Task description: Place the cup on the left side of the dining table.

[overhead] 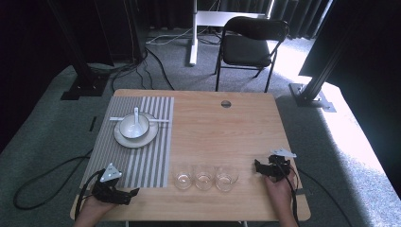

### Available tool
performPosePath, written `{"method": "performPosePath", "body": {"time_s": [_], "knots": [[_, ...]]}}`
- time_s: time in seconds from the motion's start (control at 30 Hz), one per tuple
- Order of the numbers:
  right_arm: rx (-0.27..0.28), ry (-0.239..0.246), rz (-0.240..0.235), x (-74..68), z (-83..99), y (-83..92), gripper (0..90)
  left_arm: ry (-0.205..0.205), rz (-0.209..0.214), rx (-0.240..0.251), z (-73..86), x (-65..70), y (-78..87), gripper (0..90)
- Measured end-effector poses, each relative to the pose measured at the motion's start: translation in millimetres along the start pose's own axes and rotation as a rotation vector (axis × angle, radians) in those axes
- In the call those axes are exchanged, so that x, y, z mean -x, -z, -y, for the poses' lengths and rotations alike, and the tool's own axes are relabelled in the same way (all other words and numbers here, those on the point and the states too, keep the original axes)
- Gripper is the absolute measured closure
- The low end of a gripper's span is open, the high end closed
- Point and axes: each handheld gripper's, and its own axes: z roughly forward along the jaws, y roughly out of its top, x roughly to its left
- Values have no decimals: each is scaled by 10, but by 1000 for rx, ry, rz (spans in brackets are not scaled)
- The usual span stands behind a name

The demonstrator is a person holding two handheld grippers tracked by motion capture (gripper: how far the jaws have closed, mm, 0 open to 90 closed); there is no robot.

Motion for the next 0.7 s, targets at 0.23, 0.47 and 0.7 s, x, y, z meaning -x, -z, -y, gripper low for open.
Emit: {"method": "performPosePath", "body": {"time_s": [0.23,0.47,0.7], "knots": [[0,0,0,0,0,0,120,-23,28,23,-102,83,-13,4],[0,0,0,0,0,0,120,-52,66,45,-222,161,-37,4],[0,0,0,0,0,0,119,-90,76,37,-340,270,-120,4]]}}
